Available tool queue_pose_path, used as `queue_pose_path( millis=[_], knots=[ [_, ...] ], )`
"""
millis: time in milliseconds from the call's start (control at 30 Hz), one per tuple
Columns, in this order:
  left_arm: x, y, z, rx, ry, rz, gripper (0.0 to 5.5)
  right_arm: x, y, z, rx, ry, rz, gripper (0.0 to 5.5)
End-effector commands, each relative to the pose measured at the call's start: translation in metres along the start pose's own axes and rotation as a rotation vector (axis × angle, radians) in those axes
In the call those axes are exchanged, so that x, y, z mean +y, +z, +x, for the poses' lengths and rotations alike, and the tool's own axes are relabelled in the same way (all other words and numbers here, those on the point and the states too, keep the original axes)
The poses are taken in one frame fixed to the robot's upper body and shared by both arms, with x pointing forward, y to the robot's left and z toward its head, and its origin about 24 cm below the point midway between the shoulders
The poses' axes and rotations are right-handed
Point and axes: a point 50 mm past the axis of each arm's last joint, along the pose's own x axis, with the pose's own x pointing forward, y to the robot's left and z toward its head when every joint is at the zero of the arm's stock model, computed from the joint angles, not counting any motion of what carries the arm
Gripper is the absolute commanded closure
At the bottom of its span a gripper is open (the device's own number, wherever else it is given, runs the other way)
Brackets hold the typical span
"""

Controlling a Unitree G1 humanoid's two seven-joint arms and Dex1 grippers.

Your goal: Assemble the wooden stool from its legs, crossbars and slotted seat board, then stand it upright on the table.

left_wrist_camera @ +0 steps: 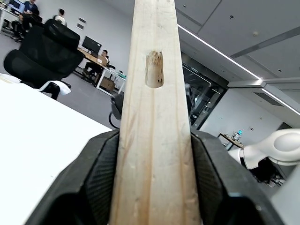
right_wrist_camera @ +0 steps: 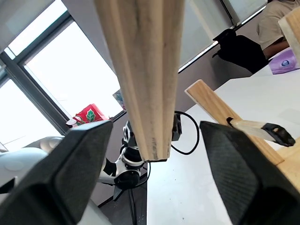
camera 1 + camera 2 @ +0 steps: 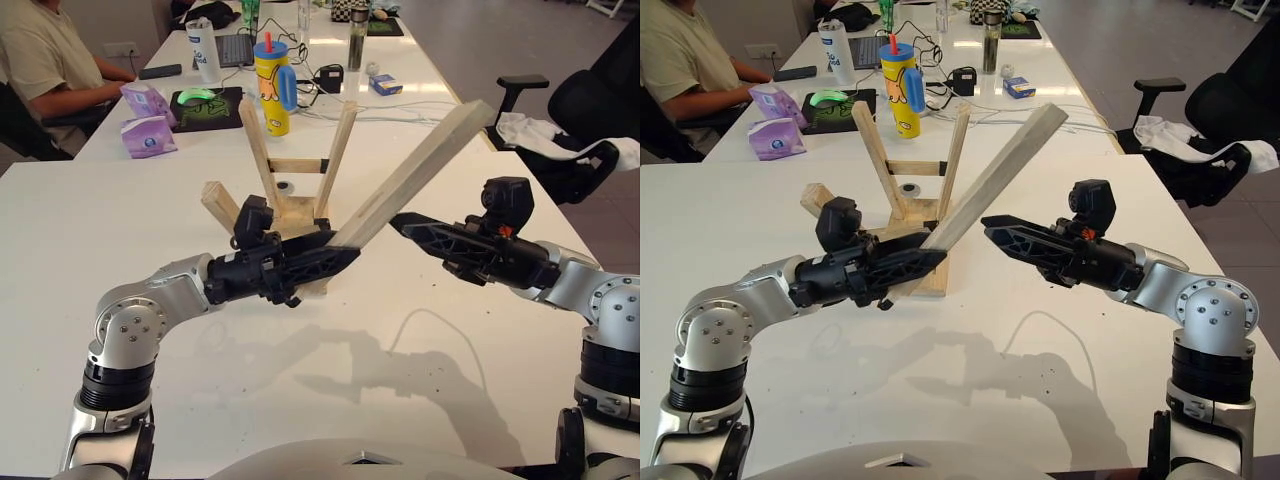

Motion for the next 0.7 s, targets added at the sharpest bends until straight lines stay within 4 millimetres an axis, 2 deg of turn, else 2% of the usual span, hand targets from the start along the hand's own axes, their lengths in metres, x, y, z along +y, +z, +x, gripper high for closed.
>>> queue_pose_path(
  millis=[33, 167, 533, 700],
  knots=[
    [0.002, -0.010, -0.006, 0.068, 0.000, -0.034, 3.43, 0.006, 0.003, 0.003, 0.012, 0.032, 0.004, 1.62],
    [0.004, -0.013, -0.011, 0.104, -0.002, -0.049, 3.43, 0.006, 0.005, 0.004, 0.012, 0.035, 0.013, 1.62],
    [0.004, -0.018, -0.019, 0.137, -0.003, -0.067, 3.43, -0.001, 0.007, -0.001, 0.012, -0.003, 0.023, 3.27],
    [0.006, -0.020, -0.019, 0.176, 0.030, 0.018, 3.43, -0.007, 0.005, -0.002, 0.022, -0.033, 0.000, 3.40]
  ],
)
